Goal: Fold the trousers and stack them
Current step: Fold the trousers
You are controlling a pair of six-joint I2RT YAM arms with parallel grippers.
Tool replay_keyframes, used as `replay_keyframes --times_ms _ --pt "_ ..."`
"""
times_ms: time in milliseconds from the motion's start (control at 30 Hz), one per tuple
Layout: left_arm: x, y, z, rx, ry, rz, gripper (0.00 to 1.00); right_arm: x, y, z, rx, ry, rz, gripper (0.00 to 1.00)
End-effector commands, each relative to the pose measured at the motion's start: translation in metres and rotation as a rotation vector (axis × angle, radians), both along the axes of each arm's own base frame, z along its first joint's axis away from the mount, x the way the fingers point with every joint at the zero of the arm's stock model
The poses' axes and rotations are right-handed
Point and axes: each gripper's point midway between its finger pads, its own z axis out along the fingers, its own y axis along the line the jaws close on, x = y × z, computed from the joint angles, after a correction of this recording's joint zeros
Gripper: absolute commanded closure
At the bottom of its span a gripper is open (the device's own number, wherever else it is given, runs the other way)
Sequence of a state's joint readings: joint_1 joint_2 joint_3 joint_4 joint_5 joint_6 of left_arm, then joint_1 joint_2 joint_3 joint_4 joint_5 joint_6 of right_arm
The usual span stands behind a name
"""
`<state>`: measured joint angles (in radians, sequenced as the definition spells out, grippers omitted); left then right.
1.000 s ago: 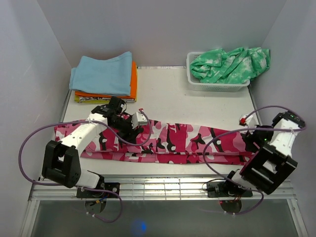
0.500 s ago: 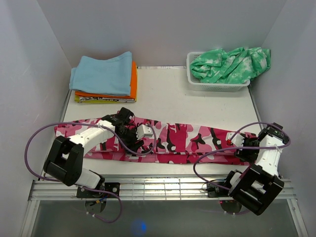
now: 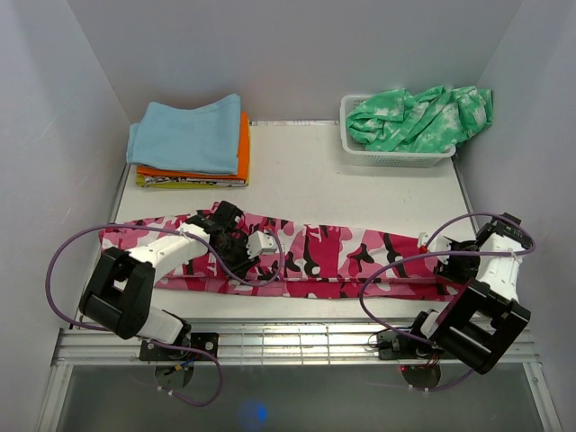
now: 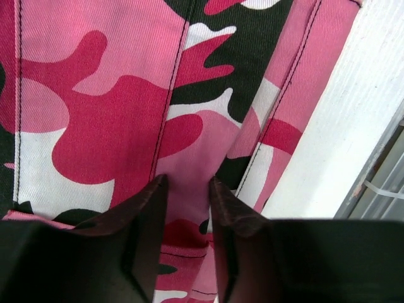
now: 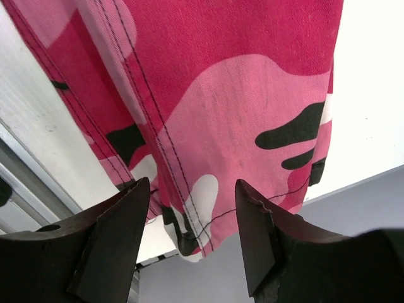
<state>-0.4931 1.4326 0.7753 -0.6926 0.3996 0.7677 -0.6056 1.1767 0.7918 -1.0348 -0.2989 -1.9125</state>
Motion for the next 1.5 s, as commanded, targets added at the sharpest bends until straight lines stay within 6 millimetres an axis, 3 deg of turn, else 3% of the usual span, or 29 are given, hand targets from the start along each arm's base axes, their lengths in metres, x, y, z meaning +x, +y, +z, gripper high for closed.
replay_keyframes --times_ms 0,167,300,433,467,500,833,900,967,1033,1067,1133,1167,1233,1267,1333,1367,1400,1467 --pt "0.003 -0.002 0.000 -0.006 -0.016 -0.001 0.59 0.008 -0.015 -0.003 -0.077 -0.009 0.031 0.38" --pt "0.003 -0.006 0.008 -0.029 -0.023 -0.013 0.82 0.009 -0.020 -0.006 -0.109 -0.010 0.049 0.44" --pt "0.003 -0.009 0.016 -0.043 -0.015 0.002 1.00 0.012 -0.025 -0.009 -0.138 -0.023 0.069 0.60" --pt "0.005 -0.013 0.025 -0.068 -0.010 0.028 1.00 0.016 -0.029 -0.007 -0.153 -0.033 0.078 0.69" --pt "0.004 -0.014 0.026 -0.073 -0.004 0.036 1.00 0.019 -0.030 -0.005 -0.158 -0.040 0.079 0.76" --pt "0.004 -0.015 0.027 -0.077 -0.003 0.039 1.00 0.020 -0.031 -0.005 -0.161 -0.038 0.079 0.92" --pt "0.001 -0.016 0.032 -0.095 0.001 0.057 1.00 0.019 -0.026 0.012 -0.109 0.004 0.125 0.92" --pt "0.004 -0.017 0.036 -0.101 -0.016 0.064 1.00 0.027 -0.027 0.018 -0.114 -0.032 0.129 0.92" --pt "0.011 -0.018 0.044 -0.118 -0.035 0.102 1.00 0.049 -0.035 0.034 -0.135 -0.116 0.107 0.92" --pt "0.015 -0.020 0.049 -0.135 -0.046 0.112 1.00 0.057 -0.036 0.037 -0.116 -0.138 0.094 0.92" --pt "0.018 -0.020 0.052 -0.145 -0.049 0.137 1.00 0.069 -0.041 0.052 -0.126 -0.177 0.089 0.92" --pt "0.026 -0.022 0.060 -0.168 -0.074 0.157 1.00 0.088 -0.042 0.063 -0.098 -0.214 0.059 0.92" --pt "0.032 -0.020 0.064 -0.177 -0.080 0.192 1.00 0.102 -0.047 0.079 -0.112 -0.259 0.049 0.92" --pt "0.045 -0.018 0.073 -0.199 -0.110 0.232 1.00 0.123 -0.045 0.094 -0.086 -0.314 0.039 0.92" --pt "0.055 -0.012 0.078 -0.210 -0.117 0.294 1.00 0.138 -0.048 0.115 -0.094 -0.369 0.025 0.92" --pt "0.080 -0.001 0.096 -0.257 -0.162 0.377 1.00 0.158 -0.040 0.134 -0.066 -0.431 0.035 0.92" --pt "0.088 0.004 0.103 -0.276 -0.169 0.408 1.00 0.165 -0.038 0.145 -0.059 -0.465 0.031 0.92" --pt "0.092 0.008 0.110 -0.296 -0.164 0.433 1.00 0.173 -0.034 0.169 -0.049 -0.531 0.049 0.92" --pt "0.102 0.013 0.130 -0.351 -0.183 0.443 1.00 0.174 -0.029 0.186 -0.050 -0.579 0.065 0.92"
